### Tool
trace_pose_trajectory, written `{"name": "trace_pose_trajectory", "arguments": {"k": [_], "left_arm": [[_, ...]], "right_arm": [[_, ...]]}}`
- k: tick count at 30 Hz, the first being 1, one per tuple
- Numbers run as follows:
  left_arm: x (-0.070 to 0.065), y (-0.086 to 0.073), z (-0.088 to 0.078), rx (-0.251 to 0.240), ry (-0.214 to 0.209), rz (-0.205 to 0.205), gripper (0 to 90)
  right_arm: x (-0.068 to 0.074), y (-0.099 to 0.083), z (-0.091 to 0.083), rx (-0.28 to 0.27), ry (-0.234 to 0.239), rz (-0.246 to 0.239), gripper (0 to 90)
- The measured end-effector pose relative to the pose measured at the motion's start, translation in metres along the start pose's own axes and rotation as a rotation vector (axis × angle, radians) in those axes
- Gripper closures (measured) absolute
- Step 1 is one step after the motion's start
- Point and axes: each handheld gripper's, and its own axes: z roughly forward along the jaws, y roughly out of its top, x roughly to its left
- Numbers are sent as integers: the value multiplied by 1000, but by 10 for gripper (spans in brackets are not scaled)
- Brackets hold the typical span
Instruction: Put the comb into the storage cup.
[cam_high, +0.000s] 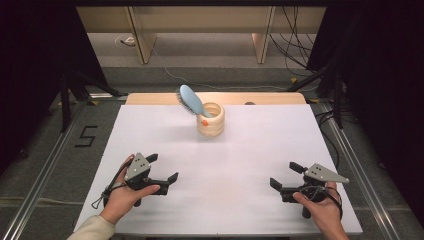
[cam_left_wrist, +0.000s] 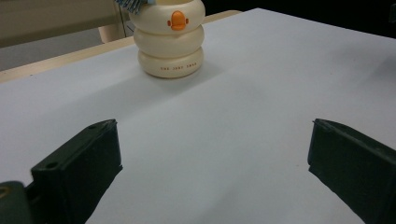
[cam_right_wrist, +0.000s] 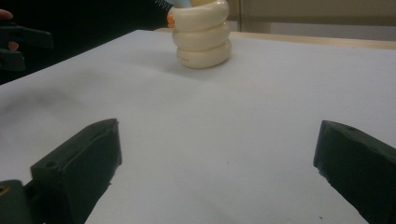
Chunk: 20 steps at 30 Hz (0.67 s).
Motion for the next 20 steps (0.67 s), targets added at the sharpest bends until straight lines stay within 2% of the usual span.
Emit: {"name": "trace_pose_trajectory", "arguments": {"k": [7, 20], "left_arm": [[3, -3, -4, 8, 19, 5, 23], [4, -6, -1, 22, 31, 7, 28]], "right_arm": [[0, -1, 0, 7, 0, -2, 20], [0, -2, 2, 15, 7, -8, 21]]}}
